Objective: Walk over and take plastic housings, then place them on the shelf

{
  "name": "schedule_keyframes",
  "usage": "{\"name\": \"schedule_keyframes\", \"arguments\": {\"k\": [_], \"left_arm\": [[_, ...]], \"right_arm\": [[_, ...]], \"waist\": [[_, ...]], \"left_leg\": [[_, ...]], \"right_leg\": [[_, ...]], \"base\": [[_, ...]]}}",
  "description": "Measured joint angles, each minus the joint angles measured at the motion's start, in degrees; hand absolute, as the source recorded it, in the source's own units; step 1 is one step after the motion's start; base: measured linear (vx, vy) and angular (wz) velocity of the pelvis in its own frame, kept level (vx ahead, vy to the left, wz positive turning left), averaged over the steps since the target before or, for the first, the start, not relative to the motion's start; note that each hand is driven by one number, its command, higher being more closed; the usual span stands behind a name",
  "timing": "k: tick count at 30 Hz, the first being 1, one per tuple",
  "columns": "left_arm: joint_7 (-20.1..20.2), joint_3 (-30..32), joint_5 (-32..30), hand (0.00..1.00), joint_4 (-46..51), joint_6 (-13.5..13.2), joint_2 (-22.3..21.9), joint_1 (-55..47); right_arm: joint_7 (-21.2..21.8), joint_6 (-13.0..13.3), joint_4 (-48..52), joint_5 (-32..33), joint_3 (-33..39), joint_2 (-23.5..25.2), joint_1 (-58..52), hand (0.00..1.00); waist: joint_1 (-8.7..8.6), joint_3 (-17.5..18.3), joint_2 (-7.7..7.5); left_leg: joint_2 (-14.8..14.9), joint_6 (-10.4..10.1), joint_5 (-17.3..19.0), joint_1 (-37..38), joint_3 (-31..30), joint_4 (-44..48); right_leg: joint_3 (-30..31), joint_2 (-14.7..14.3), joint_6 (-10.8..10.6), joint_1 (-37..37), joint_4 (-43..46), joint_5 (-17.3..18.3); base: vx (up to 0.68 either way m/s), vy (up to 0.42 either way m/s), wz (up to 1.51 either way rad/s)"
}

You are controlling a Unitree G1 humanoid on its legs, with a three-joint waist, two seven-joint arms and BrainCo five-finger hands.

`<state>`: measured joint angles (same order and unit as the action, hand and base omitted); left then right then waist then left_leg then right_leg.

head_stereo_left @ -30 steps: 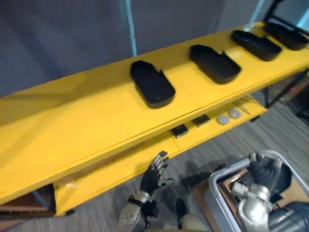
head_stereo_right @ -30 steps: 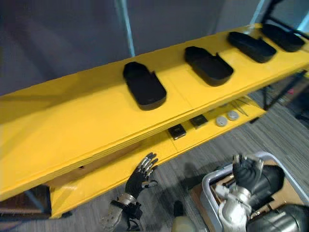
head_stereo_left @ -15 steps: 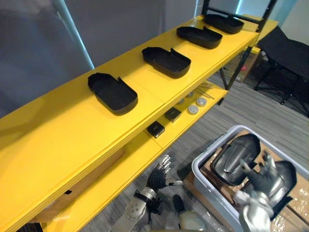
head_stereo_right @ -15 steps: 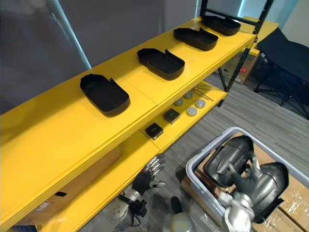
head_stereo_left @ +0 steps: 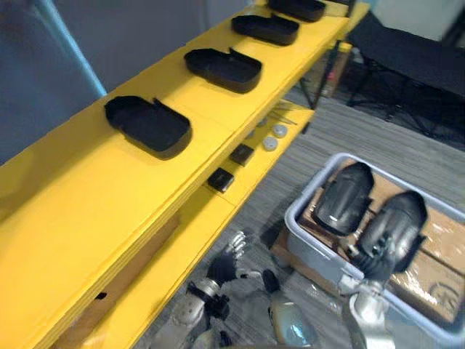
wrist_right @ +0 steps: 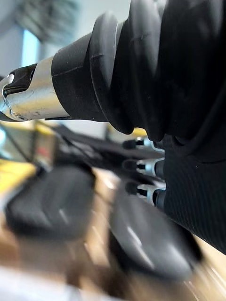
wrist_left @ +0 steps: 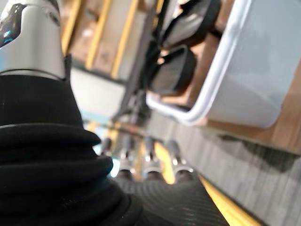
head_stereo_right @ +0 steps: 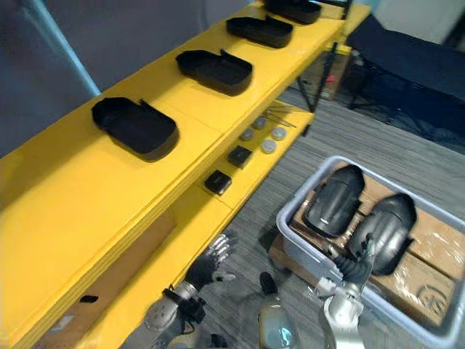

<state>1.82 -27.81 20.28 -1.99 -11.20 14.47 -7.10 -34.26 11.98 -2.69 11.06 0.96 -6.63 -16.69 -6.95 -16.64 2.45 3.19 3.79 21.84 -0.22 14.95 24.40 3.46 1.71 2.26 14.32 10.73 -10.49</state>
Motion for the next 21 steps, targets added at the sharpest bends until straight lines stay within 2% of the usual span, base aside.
{"name": "schedule_keyframes", "arguments": {"k": [1,2,3,6,8,10,11,12,13,14,15,16,17,19,21], "left_arm": [[-0.5,1.5,0.0,0.0,0.1,0.1,0.0,0.6],[-0.5,2.4,0.0,0.0,0.1,0.2,0.0,0.8],[-0.6,2.9,-0.1,0.0,0.2,0.5,0.3,0.8],[-0.3,2.6,0.0,0.0,-1.2,1.5,0.7,0.1],[1.2,2.5,0.6,0.0,-2.2,1.5,1.0,0.1],[3.4,1.9,4.8,0.0,-2.5,1.5,1.0,0.1],[4.2,1.2,7.3,0.0,-2.5,1.3,0.9,0.2],[4.2,0.4,9.4,0.0,-2.5,1.3,0.8,0.3],[4.2,-0.6,10.9,0.0,-3.0,1.3,-0.1,0.8],[4.0,-2.2,11.3,0.0,-4.2,1.2,-1.9,1.4],[4.0,-3.4,11.3,0.0,-5.0,1.2,-2.9,1.7],[4.0,-6.6,11.5,0.0,-6.2,1.2,-4.9,3.1],[4.1,-9.7,12.2,0.0,-6.4,1.0,-6.5,3.8],[4.6,-12.2,13.2,0.0,-6.4,0.3,-7.9,4.3],[5.0,-12.4,13.4,0.0,-6.7,0.0,-8.4,4.4]], "right_arm": [[0.0,0.0,0.5,-0.2,-0.2,0.5,0.5,0.0],[-0.6,0.1,0.7,-0.7,-0.4,0.7,1.2,0.0],[-1.7,0.1,0.7,-0.9,-1.0,1.0,2.5,0.0],[-3.6,0.1,0.7,-1.2,-2.1,1.6,4.0,0.0],[-4.3,-0.7,0.7,-1.1,-2.2,2.5,3.7,0.0],[-4.4,-2.0,0.6,-1.1,-2.2,3.3,2.5,0.0],[-4.1,-2.1,0.5,-1.1,-2.3,3.8,1.6,0.0],[-3.2,-2.1,0.3,-1.1,-2.4,3.9,1.5,0.0],[-2.5,-2.0,-0.5,-1.1,-2.5,3.1,1.6,0.0],[-1.1,-2.0,-1.1,-0.9,-2.7,1.3,3.3,0.0],[-0.4,-1.9,-1.1,-0.9,-2.7,0.3,3.9,0.0],[1.0,-1.8,-1.1,-0.9,-2.7,-1.8,4.0,0.0],[2.0,-1.8,-1.2,-1.2,-2.6,-3.4,3.9,0.0],[3.0,-1.6,-1.5,-1.1,-2.1,-5.2,3.2,0.0],[3.0,-0.6,-3.0,-1.1,-1.3,-5.8,3.1,0.0]], "waist": [[0.55,-0.1,0.26],[0.77,-0.2,0.6],[2.05,-0.1,0.43],[3.24,0.3,-0.33],[3.07,0.6,-0.94],[3.11,1.2,-2.03],[3.05,2.0,-3.4],[3.04,2.9,-4.81],[2.98,3.1,-5.06],[3.04,2.8,-2.75],[2.77,2.4,-1.43],[1.08,2.2,0.26],[-0.14,2.2,0.96],[-0.44,2.2,1.27],[-0.38,2.1,1.4]], "left_leg": [[1.1,0.0,-1.7,-0.2,1.5,-1.7],[2.2,-0.2,-2.4,-0.9,2.1,-1.9],[3.8,-0.7,-2.9,-1.9,4.0,-1.8],[5.8,-2.0,-3.6,-2.4,6.5,-1.8],[7.3,-3.5,-4.5,-2.9,7.0,-1.6],[9.0,-5.3,-5.5,-3.3,7.5,-0.8],[9.7,-6.2,-6.0,-4.1,7.7,0.3],[10.1,-7.0,-5.9,-4.9,7.8,1.8],[11.4,-7.7,-5.6,-5.4,7.7,3.7],[14.2,-9.2,-5.2,-5.9,7.3,4.8],[15.5,-9.7,-5.5,-5.8,7.0,4.8],[16.5,-10.6,-6.5,-5.8,5.8,3.8],[16.8,-9.8,-7.9,-5.6,5.1,3.0],[16.0,-7.8,-11.1,-5.6,4.4,3.3],[15.1,-7.9,-13.0,-5.8,4.2,2.5]], "right_leg": [[-3.5,1.4,0.6,1.0,7.6,5.9],[-5.3,2.8,-0.1,0.9,11.6,9.1],[-7.3,6.5,-0.5,0.4,16.4,12.1],[-8.2,13.5,-0.4,-2.0,19.4,12.5],[-7.8,15.4,-0.7,-3.7,19.4,12.3],[-8.3,15.1,-5.7,-5.7,16.9,13.3],[-9.7,15.0,-8.1,-7.0,13.3,13.4],[-11.4,14.8,-9.7,-7.8,10.1,11.9],[-12.8,14.0,-13.1,-8.6,8.6,14.8],[-12.6,11.1,-12.8,-8.6,6.9,16.0],[-12.5,9.8,-12.5,-8.6,6.6,16.2],[-12.8,8.3,-11.2,-8.5,6.9,16.9],[-13.0,7.7,-10.3,-8.4,7.7,17.4],[-12.9,8.1,-9.5,-8.4,7.8,17.9],[-12.8,8.6,-9.4,-8.4,7.2,17.9]], "base": [[-0.11,0.054,-0.65],[-0.14,0.052,-0.99],[-0.11,0.008,-0.87],[-0.09,-0.108,-0.68],[-0.02,-0.242,-0.28],[-0.01,-0.332,-0.2],[-0.02,-0.415,-0.23],[-0.03,-0.441,-0.4],[-0.03,-0.437,-0.78],[-0.02,-0.321,-0.83],[-0.02,-0.354,-0.68],[-0.01,-0.298,-0.2],[-0.02,-0.325,-0.04],[-0.03,-0.24,-0.08],[-0.07,-0.1,0.01]]}}
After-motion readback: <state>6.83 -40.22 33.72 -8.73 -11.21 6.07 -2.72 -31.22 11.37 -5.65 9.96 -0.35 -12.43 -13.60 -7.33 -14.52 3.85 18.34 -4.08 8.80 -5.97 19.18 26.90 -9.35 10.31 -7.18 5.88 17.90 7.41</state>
